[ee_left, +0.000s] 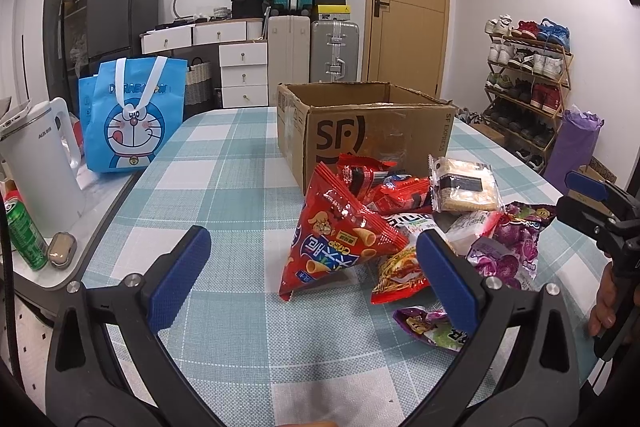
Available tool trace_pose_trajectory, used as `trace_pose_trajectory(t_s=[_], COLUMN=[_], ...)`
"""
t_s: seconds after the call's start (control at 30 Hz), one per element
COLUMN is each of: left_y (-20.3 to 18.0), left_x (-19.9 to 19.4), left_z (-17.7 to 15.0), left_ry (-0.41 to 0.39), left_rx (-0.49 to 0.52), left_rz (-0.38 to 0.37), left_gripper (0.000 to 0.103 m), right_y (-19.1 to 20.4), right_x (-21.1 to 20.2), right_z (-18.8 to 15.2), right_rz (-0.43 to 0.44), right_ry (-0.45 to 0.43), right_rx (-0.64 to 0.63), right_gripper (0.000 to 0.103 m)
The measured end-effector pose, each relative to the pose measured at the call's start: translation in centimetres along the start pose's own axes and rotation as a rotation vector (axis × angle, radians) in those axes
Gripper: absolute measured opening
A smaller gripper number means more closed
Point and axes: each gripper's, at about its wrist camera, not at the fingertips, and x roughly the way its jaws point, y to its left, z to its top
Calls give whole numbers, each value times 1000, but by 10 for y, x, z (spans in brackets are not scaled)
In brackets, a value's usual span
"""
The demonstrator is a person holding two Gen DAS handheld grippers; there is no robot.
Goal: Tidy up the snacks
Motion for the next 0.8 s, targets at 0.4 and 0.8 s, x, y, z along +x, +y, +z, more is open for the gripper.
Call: trace_pose_trajectory(t_s=[0.4,0.8], left_y=[1,8], left_x=[5,30], left_z=[0,-1], left_ry=[25,120], left_rx=[5,-26], left_rz=[-3,-12], left_gripper=[103,102], right_y=[-11,-21], right_x=[25,53], right_z=[-1,-8], right_rz=[-86,-85], right_ry=[122,254], right_rx=[44,83], right_gripper=[103,103])
